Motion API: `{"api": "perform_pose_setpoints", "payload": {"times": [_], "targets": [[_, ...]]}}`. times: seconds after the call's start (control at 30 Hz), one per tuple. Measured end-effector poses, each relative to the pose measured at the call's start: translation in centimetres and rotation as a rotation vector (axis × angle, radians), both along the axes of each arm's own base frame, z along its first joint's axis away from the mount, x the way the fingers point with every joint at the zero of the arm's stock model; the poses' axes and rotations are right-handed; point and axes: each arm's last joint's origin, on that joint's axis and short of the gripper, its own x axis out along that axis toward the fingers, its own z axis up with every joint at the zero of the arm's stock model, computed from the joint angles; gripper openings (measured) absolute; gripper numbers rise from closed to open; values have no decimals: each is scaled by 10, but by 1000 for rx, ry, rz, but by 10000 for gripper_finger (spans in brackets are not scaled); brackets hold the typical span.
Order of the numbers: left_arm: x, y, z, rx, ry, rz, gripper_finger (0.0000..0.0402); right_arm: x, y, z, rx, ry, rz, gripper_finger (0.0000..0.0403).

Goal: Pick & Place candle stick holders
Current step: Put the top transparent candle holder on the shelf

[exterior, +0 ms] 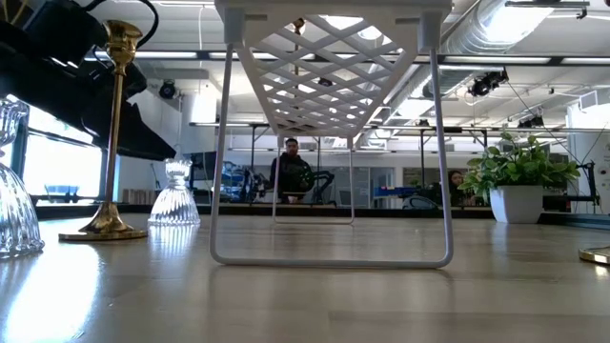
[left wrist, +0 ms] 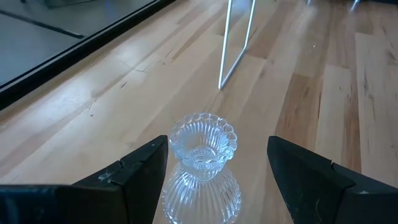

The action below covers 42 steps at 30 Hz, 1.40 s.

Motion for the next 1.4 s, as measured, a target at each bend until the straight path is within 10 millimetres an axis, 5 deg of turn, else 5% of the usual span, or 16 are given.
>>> {"api": "perform_pose_setpoints", "payload": {"times": [1.4], "targets": [[33, 3, -20, 135, 67, 6, 270, 0, -1, -1, -8, 11, -13, 299]]}}
